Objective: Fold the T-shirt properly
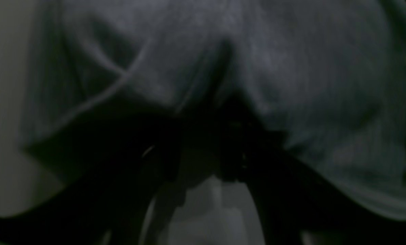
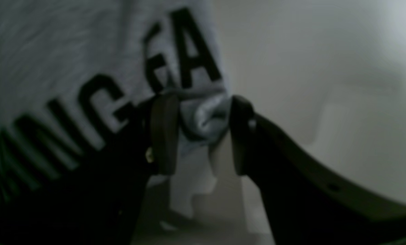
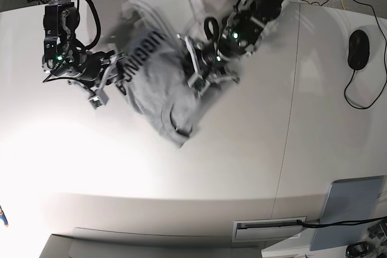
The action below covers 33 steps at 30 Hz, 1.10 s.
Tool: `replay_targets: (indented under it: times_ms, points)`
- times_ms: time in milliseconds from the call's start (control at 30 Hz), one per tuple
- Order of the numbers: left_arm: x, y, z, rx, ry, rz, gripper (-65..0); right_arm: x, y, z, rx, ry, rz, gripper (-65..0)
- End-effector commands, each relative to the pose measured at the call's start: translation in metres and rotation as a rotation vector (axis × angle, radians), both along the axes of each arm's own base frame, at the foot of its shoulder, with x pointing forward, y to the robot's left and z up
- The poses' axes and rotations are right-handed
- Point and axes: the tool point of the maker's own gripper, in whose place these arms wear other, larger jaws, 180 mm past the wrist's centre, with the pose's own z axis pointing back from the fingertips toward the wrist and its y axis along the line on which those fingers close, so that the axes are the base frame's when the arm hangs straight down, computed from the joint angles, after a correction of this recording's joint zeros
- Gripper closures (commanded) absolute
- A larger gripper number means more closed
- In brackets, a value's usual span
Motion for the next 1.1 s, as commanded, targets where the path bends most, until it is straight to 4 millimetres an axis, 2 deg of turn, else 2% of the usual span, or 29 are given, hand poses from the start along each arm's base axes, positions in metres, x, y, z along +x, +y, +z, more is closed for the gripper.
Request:
replay_targets:
  times_ms: [0, 133, 267, 367, 467, 600, 767, 867, 1067]
  points:
    - [0.004, 0.025, -0.015, 0.106, 0.046, 0.044, -17.8, -0.008, 0.006, -0.001, 0.015, 0.018, 0.026, -24.5]
    - [0.042, 0.045, 0.001, 0.113, -0.008, 0.109, -17.8, -0.034, 0.019, -0.014, 0.038, 0.071, 0.063, -24.5]
    - [0.076, 0.067, 0.022, 0.101, -0.063, 0.188, -17.8, -0.056, 0.032, -0.016, 0.066, 0.085, 0.081, -24.5]
    - [0.084, 0.081, 0.028, 0.112, -0.055, 0.227, -17.8, -0.070, 0.032, -0.012, 0.062, 0.081, 0.085, -24.5]
    - [0.078, 0.087, 0.035, 0.117, -0.038, 0.241, -17.8, -0.081, 0.026, 0.000, 0.054, 0.051, 0.064, -24.5]
    - [0.056, 0.085, 0.051, 0.079, -0.052, 0.227, -17.8, -0.094, 0.001, 0.020, 0.011, 0.003, 0.000, -24.5]
    - [0.008, 0.086, 0.062, 0.090, -0.040, 0.190, -17.8, -0.122, -0.046, 0.039, -0.081, -0.009, -0.112, -24.4]
    - [-0.024, 0.091, 0.059, 0.092, -0.006, 0.195, -17.8, -0.146, -0.070, 0.046, -0.111, 0.021, -0.178, -24.4]
    - [-0.088, 0.121, 0.050, 0.179, 0.052, 0.255, -17.8, -0.206, -0.104, 0.049, -0.163, 0.122, -0.298, -24.4]
